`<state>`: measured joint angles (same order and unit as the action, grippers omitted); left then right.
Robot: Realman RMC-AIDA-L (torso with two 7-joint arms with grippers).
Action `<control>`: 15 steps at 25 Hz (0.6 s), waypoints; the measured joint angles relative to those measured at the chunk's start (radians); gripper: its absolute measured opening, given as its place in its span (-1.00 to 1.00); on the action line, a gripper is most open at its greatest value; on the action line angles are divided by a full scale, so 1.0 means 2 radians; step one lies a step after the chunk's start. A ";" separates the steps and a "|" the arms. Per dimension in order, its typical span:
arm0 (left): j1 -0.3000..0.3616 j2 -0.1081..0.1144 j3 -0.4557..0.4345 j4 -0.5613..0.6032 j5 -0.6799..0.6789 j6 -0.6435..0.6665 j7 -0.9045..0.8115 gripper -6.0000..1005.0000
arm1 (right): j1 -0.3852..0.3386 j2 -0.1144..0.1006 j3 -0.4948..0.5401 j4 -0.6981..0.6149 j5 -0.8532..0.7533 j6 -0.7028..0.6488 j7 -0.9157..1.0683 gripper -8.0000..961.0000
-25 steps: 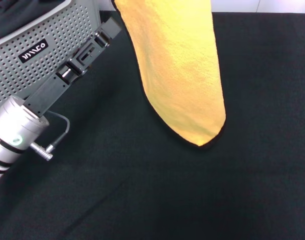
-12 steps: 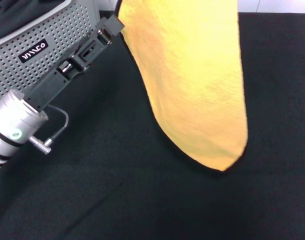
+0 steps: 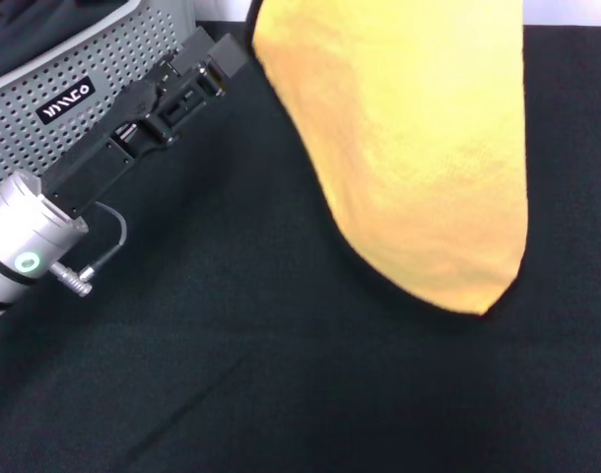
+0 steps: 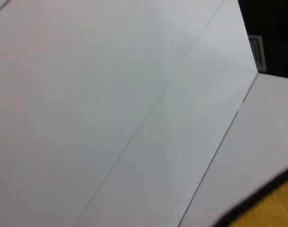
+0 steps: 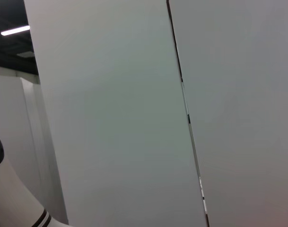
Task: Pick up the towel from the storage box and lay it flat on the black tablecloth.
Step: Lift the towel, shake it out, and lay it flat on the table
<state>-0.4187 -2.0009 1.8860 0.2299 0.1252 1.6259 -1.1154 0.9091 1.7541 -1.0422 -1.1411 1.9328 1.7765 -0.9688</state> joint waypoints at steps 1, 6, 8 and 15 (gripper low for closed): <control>0.000 0.000 -0.001 0.002 0.007 0.000 0.014 0.74 | 0.002 -0.004 0.001 -0.003 0.001 0.001 0.004 -0.95; -0.006 0.000 -0.002 0.000 0.012 0.000 0.047 0.74 | 0.015 -0.017 0.000 -0.020 0.001 0.006 0.016 -0.94; -0.009 0.000 -0.002 -0.001 0.012 0.000 0.055 0.73 | 0.020 -0.021 -0.001 -0.030 -0.001 0.006 0.021 -0.94; -0.011 0.006 -0.017 -0.002 0.009 -0.003 0.066 0.73 | 0.036 -0.044 -0.003 -0.038 -0.012 0.008 0.037 -0.94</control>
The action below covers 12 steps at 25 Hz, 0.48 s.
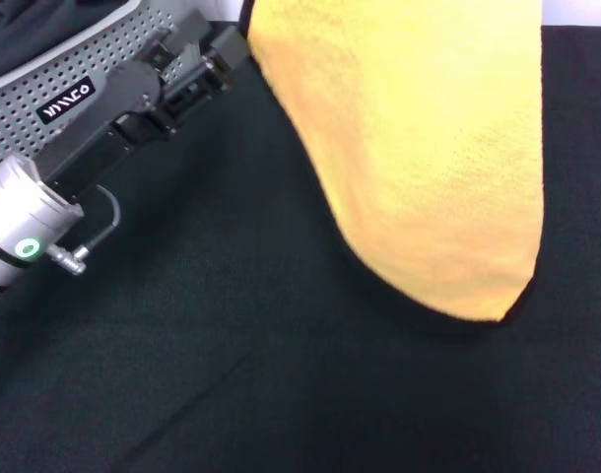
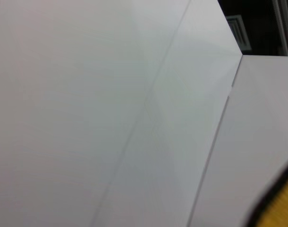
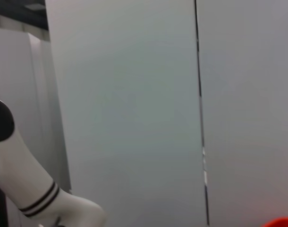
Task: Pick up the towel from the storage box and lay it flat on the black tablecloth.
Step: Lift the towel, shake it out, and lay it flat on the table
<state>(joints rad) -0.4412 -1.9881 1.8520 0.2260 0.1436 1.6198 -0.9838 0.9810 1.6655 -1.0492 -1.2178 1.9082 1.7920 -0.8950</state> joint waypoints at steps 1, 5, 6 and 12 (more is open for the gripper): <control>0.002 0.000 -0.006 0.000 0.000 0.001 0.003 0.73 | 0.001 -0.005 0.000 0.000 -0.002 0.000 0.003 -0.94; 0.009 0.006 -0.013 0.000 0.000 0.002 0.012 0.73 | 0.002 -0.018 0.001 -0.001 -0.004 0.000 0.008 -0.94; 0.009 0.008 -0.013 0.000 0.000 0.002 0.012 0.73 | 0.003 -0.020 0.001 -0.002 -0.004 0.000 0.009 -0.94; 0.004 0.014 -0.012 0.000 0.026 0.003 0.012 0.73 | 0.019 -0.022 -0.001 -0.008 -0.016 0.001 0.011 -0.94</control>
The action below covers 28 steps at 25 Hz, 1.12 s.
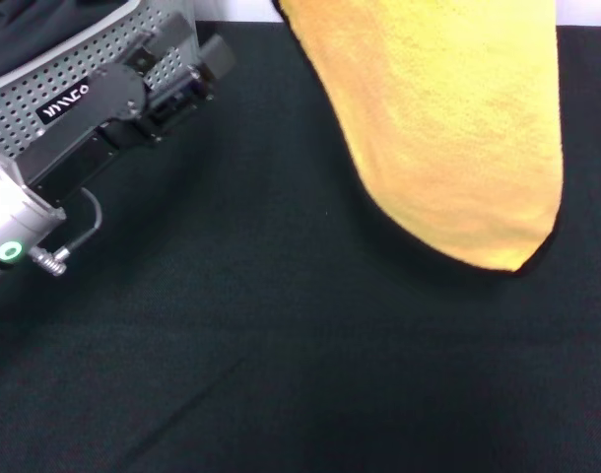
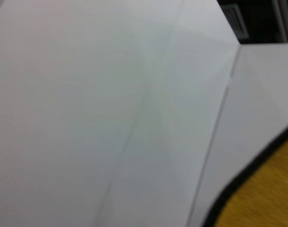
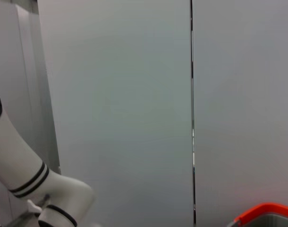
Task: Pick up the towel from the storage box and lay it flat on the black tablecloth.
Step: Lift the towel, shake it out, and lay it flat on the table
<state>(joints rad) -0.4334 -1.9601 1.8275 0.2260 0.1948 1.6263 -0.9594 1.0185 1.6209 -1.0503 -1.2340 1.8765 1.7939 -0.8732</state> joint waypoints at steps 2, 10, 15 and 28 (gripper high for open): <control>-0.006 0.003 0.000 0.001 0.014 0.001 -0.004 0.73 | 0.008 0.001 0.000 0.000 -0.009 0.000 0.001 -0.94; -0.018 0.012 0.000 0.000 0.032 0.019 -0.019 0.72 | 0.028 -0.001 -0.023 -0.003 -0.016 0.003 0.000 -0.93; -0.018 0.017 -0.003 -0.003 0.032 0.019 -0.016 0.72 | 0.038 -0.007 -0.038 -0.008 -0.016 0.004 -0.001 -0.93; -0.016 0.020 -0.002 -0.006 0.036 0.059 -0.018 0.72 | 0.064 -0.010 -0.061 -0.009 -0.032 0.005 -0.005 -0.93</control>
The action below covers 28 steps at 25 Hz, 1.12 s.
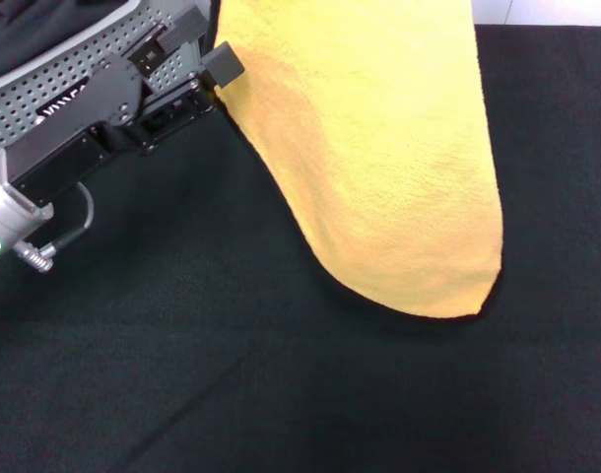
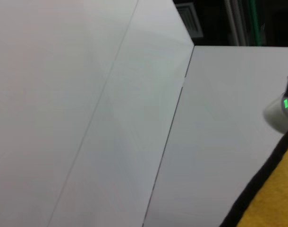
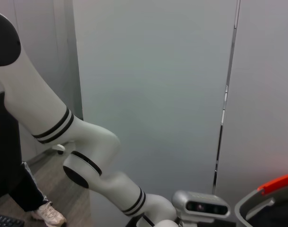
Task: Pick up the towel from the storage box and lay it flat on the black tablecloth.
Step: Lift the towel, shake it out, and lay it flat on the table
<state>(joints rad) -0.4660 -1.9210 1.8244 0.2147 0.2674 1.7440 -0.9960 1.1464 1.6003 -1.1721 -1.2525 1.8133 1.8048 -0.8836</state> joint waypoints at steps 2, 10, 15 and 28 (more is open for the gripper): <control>0.001 0.001 0.000 0.000 0.002 0.008 -0.004 0.72 | 0.000 0.000 0.000 0.000 -0.003 0.000 -0.002 -0.93; 0.000 0.004 -0.001 0.000 0.031 0.020 -0.023 0.72 | 0.000 0.000 0.006 0.003 -0.010 0.000 -0.008 -0.92; 0.002 0.001 -0.002 0.000 0.034 0.021 -0.025 0.57 | 0.000 -0.003 0.015 0.001 -0.014 0.000 -0.011 -0.92; 0.003 0.001 -0.001 0.000 0.039 0.021 -0.030 0.15 | 0.003 -0.007 0.035 -0.002 -0.018 -0.001 -0.012 -0.92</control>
<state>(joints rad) -0.4600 -1.9190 1.8228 0.2147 0.3446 1.7870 -1.0561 1.1523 1.5853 -1.1019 -1.2564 1.7777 1.8021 -0.9086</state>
